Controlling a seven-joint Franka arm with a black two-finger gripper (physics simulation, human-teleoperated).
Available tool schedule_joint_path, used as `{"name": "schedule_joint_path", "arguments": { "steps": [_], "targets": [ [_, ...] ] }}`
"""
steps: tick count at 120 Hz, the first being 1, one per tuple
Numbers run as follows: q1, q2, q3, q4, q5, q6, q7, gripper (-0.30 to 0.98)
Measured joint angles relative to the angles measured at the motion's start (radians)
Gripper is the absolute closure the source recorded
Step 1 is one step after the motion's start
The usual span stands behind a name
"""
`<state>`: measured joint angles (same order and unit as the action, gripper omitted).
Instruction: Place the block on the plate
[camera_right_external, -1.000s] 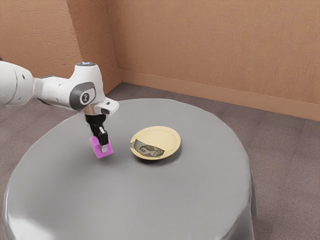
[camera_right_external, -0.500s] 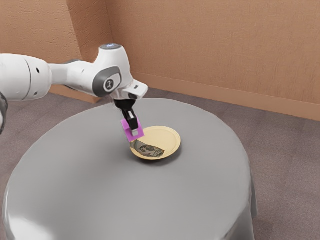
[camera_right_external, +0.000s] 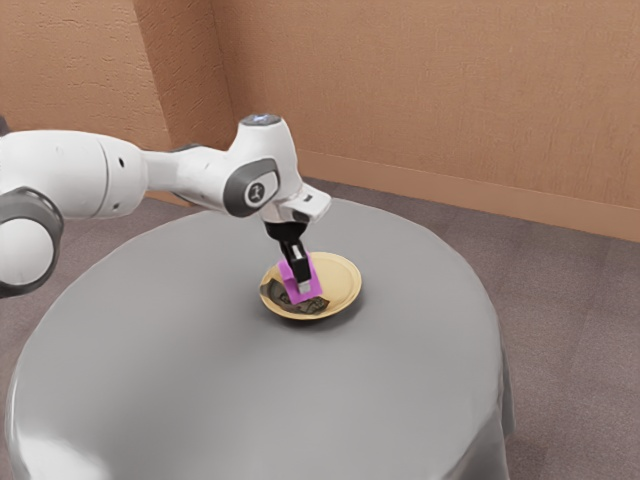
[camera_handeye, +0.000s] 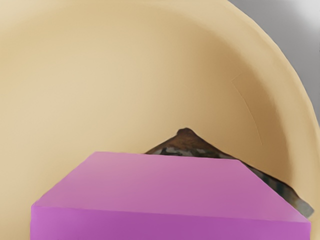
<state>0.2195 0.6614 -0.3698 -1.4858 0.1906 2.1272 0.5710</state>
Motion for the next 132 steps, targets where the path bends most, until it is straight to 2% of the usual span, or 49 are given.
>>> {"name": "schedule_joint_path", "arguments": {
  "steps": [22,44,120,132],
  "targets": [
    [-0.003,0.000,-0.002,0.005,-0.004,-0.003,0.007,0.13],
    [0.000,-0.060,-0.006,0.002,-0.004,-0.005,0.011,0.06],
    [-0.027,-0.376,-0.005,-0.052,-0.019,-0.137,0.019,0.00],
    [-0.030,-0.397,-0.003,-0.052,-0.020,-0.162,0.019,0.00]
  ]
}}
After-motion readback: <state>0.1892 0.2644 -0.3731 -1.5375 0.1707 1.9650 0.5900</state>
